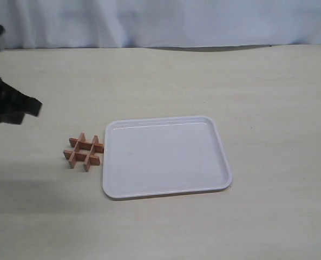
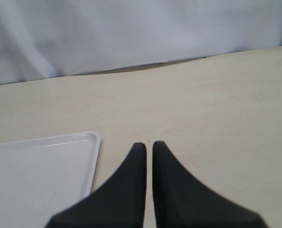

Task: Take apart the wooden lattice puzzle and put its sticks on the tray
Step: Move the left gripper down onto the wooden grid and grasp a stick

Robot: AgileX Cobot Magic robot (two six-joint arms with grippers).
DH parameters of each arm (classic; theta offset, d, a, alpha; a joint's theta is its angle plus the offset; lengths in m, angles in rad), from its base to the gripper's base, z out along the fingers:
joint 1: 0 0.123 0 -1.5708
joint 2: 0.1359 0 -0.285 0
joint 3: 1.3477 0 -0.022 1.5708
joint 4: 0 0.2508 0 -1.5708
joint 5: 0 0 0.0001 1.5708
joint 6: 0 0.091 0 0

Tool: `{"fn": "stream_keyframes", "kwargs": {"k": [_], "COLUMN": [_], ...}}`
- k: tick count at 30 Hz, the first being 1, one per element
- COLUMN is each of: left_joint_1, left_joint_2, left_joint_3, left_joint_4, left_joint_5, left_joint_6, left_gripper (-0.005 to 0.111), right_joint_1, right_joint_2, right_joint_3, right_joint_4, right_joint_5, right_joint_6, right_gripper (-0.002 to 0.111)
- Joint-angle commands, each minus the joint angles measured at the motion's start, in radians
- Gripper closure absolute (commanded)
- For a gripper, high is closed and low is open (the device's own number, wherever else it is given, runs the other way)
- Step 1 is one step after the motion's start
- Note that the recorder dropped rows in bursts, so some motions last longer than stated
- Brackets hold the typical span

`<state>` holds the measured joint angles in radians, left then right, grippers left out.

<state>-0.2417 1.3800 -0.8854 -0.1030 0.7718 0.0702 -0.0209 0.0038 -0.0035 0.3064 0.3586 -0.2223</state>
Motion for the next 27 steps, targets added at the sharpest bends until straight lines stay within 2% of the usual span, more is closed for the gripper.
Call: {"fn": "stream_keyframes", "kwargs": {"k": [1,5,14,27], "left_joint_1": [-0.129,-0.188,-0.260,-0.259], "left_joint_2": [0.082,0.136,0.330,0.377], "left_joint_3": [-0.002,-0.002,-0.002,-0.002], "left_joint_4": [0.103,0.136,0.137,0.175], "left_joint_5": [-0.057,-0.087,-0.187,-0.176], "left_joint_6": [-0.107,-0.162,-0.234,-0.282], "left_gripper": [0.107,0.107,0.107,0.106], "right_joint_1": [-0.004,-0.004,-0.004,-0.004], "right_joint_2": [0.008,0.008,0.008,0.008], "right_joint_3": [0.004,0.004,0.004,0.004], "right_joint_4": [-0.001,-0.001,-0.001,-0.001], "right_joint_5": [-0.013,-0.013,-0.013,-0.013], "right_joint_6": [0.001,0.001,0.001,0.001], "right_gripper": [0.104,0.104,0.104,0.104]}}
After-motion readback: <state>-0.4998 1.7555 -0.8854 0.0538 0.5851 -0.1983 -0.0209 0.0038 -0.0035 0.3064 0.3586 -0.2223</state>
